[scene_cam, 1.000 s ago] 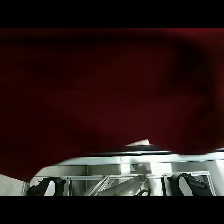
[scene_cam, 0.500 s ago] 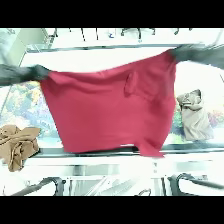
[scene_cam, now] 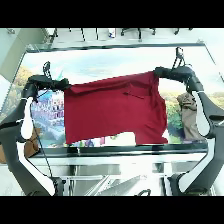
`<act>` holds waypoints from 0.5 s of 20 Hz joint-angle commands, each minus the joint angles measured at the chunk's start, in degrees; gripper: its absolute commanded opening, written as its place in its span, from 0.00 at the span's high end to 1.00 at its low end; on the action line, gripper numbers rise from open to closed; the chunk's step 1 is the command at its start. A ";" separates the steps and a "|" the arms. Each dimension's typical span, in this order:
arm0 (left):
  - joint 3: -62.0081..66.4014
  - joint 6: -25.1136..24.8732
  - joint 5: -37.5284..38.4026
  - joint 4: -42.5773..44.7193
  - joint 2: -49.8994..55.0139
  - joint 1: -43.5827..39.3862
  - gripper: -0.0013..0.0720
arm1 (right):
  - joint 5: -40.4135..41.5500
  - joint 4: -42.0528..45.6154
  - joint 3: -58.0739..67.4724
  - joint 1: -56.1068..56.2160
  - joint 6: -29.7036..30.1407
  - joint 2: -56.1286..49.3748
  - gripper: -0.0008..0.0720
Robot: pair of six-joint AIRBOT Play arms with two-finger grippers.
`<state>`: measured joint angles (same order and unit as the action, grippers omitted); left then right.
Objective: Fold the shirts.
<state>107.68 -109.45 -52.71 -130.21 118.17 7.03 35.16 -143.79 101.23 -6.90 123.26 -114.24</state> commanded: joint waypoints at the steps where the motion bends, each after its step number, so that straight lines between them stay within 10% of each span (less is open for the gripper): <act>1: 11.91 4.37 -1.05 0.26 5.31 -0.70 0.95 | 1.22 3.30 8.83 -0.63 -3.58 -4.15 0.97; 10: 2.78 4.37 -2.51 17.42 -1.68 -5.25 0.95 | 20.46 33.46 8.20 0.33 -13.62 -1.81 0.97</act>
<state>112.81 -105.38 -54.37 -119.11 117.47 3.18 50.94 -121.03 110.50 -7.18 113.43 -116.20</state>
